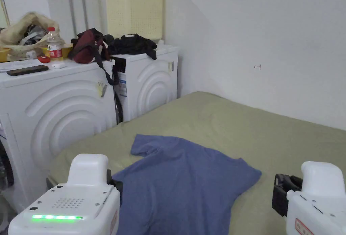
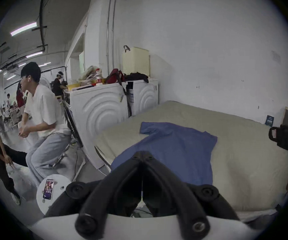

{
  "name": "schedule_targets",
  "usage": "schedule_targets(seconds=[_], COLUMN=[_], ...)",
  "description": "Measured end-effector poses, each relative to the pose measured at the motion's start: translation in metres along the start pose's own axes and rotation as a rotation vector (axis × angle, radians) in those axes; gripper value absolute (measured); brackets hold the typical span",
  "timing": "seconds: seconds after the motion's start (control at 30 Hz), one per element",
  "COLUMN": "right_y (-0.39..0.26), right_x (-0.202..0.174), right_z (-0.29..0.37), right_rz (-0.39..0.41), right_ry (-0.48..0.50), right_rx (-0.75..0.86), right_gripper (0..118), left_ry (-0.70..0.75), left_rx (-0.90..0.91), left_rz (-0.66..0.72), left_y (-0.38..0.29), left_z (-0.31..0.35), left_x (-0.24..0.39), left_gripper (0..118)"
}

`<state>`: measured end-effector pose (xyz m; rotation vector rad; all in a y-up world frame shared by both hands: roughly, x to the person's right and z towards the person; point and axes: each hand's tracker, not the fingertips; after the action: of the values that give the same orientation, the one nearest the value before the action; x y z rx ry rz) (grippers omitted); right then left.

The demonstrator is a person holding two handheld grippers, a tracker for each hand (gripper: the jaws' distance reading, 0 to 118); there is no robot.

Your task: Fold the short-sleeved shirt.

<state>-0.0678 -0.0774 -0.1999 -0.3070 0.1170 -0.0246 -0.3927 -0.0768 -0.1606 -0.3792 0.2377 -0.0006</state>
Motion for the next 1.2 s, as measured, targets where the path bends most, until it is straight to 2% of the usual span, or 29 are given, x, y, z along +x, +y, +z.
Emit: schedule_targets(seconds=[0.23,0.4,0.47,0.63,0.7,0.8,0.87,0.93,1.03,1.1,1.13,1.17,1.2], right_y=[-0.003,0.0,0.001,-0.001,-0.005,-0.013,-0.021,-0.031,-0.044,-0.053,-0.057,-0.061,-0.064], right_x=[0.016,0.034,0.042,0.064,0.074,0.09,0.102,0.112,0.13,0.139,0.142,0.146,0.148], right_z=[0.0,0.001,0.0,-0.011,-0.019,-0.034,-0.043,-0.052,-0.066,-0.073,-0.075,-0.077,-0.079], right_rz=[-0.009,-0.019,-0.027,-0.049,-0.05,-0.052,-0.069,-0.094,-0.173,-0.187,-0.193,-0.192,-0.19], right_ry=[-0.025,-0.066,-0.083,-0.121,-0.13,-0.151,-0.165,-0.186,-0.184,-0.194,-0.196,-0.201,-0.208], right_rx=[-0.021,-0.008,-0.005,-0.017,-0.03,-0.071,-0.09,-0.112,-0.173,-0.187,-0.194,-0.203,-0.213], right_gripper=[3,3,3,3,3,3,3,3,3,3,3,4,4], left_ry=[-0.051,-0.117,-0.196,-0.421,-0.5,-0.5,-0.506,-0.552,-0.594,-0.592,-0.595,-0.584,-0.581], left_rx=[-0.031,-0.032,-0.055,-0.263,-0.364,-0.56,-0.657,-0.731,-0.846,-0.883,-0.889,-0.929,-0.952], left_rz=[-0.032,-0.095,-0.109,-0.084,-0.164,-0.369,-0.413,-0.395,-0.397,-0.462,-0.443,-0.412,-0.363], left_y=[-0.004,0.031,0.048,0.084,0.088,0.101,0.108,0.111,0.093,0.075,0.067,0.059,0.054], left_z=[-0.013,-0.043,-0.062,-0.153,-0.202,-0.282,-0.322,-0.356,-0.39,-0.404,-0.411,-0.416,-0.422], left_x=[0.019,0.042,0.055,0.101,0.127,0.166,0.186,0.205,0.242,0.264,0.271,0.278,0.281], left_gripper=[0,0,0,0,0,0,0,0,0,0,0,1,12])
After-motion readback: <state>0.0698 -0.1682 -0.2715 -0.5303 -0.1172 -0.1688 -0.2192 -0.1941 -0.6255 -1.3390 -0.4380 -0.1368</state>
